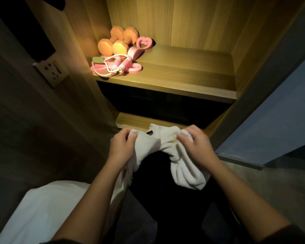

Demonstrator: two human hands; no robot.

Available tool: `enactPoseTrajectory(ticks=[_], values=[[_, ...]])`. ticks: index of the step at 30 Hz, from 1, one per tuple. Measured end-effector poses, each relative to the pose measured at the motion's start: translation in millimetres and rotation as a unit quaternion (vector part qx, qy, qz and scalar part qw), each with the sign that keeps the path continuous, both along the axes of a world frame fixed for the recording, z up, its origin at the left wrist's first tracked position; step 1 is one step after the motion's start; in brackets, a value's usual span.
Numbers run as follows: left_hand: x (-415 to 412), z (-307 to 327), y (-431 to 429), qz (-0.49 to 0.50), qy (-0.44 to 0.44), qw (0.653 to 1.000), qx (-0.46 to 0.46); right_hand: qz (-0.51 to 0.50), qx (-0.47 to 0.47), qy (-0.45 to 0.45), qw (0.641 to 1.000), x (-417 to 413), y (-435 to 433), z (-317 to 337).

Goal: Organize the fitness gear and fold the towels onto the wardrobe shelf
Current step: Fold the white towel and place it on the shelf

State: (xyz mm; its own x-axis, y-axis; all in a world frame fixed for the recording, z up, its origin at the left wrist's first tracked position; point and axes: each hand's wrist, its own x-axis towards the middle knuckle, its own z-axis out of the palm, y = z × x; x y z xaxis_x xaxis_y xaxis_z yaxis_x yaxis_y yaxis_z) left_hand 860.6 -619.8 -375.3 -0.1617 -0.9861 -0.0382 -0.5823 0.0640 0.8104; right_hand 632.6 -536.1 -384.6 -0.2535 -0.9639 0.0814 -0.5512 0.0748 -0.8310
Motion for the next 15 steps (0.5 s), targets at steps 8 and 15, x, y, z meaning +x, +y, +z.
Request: enactPoseTrajectory(ticks=[8, 15], values=[[35, 51, -115, 0.169, 0.091, 0.978, -0.087, -0.245, -0.032, -0.06, 0.967, -145, -47, 64], [94, 108, -175, 0.253, 0.114, 0.958, -0.077, -0.423, -0.068, -0.085, 0.9, -243, -26, 99]])
